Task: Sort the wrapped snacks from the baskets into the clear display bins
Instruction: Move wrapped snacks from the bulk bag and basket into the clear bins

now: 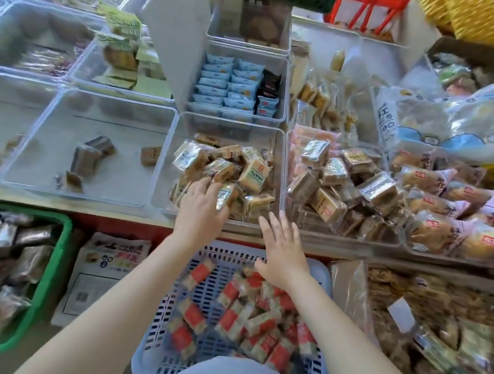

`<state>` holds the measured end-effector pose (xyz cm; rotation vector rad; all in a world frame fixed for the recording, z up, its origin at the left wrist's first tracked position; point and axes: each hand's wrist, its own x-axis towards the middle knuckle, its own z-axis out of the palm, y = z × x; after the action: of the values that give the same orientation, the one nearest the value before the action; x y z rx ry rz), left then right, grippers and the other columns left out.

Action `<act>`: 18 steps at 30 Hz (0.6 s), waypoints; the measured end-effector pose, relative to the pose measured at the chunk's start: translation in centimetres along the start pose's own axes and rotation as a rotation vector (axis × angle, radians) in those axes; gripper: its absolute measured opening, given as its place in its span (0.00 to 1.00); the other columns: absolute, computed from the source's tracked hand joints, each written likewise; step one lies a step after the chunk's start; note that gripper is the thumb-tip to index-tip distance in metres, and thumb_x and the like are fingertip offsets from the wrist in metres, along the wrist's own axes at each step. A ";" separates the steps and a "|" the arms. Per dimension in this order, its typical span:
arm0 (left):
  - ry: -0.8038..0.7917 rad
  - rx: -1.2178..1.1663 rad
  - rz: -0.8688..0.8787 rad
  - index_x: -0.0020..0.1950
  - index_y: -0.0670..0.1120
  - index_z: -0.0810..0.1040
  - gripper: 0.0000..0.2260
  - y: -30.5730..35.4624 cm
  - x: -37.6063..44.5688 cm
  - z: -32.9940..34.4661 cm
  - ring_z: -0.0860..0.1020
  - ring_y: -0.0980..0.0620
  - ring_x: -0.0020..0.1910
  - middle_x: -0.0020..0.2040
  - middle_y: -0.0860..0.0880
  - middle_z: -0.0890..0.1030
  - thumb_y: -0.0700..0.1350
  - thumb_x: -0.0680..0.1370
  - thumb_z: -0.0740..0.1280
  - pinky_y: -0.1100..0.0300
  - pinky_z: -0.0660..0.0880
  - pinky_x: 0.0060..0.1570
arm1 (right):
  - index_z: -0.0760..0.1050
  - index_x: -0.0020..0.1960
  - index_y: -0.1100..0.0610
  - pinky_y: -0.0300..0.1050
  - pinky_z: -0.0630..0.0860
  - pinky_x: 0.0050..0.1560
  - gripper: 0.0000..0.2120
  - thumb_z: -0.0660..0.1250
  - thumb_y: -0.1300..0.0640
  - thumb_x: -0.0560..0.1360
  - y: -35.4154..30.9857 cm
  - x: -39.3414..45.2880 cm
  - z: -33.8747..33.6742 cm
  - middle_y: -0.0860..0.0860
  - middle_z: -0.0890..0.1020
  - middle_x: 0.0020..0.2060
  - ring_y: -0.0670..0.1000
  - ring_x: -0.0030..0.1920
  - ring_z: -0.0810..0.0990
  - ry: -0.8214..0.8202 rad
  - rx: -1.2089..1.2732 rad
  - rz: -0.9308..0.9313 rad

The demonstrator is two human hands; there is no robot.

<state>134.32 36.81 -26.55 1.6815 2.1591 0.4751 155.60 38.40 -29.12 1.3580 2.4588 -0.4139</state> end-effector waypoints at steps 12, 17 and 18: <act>-0.600 0.165 0.354 0.60 0.48 0.79 0.12 14.0 -7.5 8.3 0.81 0.47 0.49 0.54 0.48 0.82 0.47 0.83 0.58 0.54 0.78 0.44 | 0.79 0.55 0.58 0.49 0.73 0.52 0.10 0.63 0.59 0.77 10.1 -14.9 5.0 0.54 0.78 0.55 0.57 0.57 0.75 0.350 0.406 0.428; -0.751 0.229 0.486 0.54 0.45 0.79 0.10 20.8 -9.9 12.8 0.81 0.44 0.47 0.47 0.48 0.82 0.45 0.82 0.59 0.57 0.76 0.38 | 0.73 0.63 0.55 0.51 0.73 0.57 0.14 0.62 0.55 0.78 17.7 -22.6 9.0 0.55 0.74 0.60 0.58 0.62 0.72 0.185 0.392 0.819; -0.773 0.224 0.496 0.57 0.46 0.79 0.11 22.0 -10.3 13.5 0.82 0.45 0.47 0.49 0.47 0.83 0.45 0.82 0.59 0.54 0.79 0.41 | 0.70 0.68 0.54 0.52 0.72 0.59 0.18 0.62 0.55 0.79 18.8 -23.8 9.6 0.56 0.72 0.63 0.58 0.64 0.72 0.161 0.379 0.895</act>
<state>161.79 32.54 -27.18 2.0672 1.2725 -0.2892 184.85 26.00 -30.46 2.5174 1.6420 -0.5557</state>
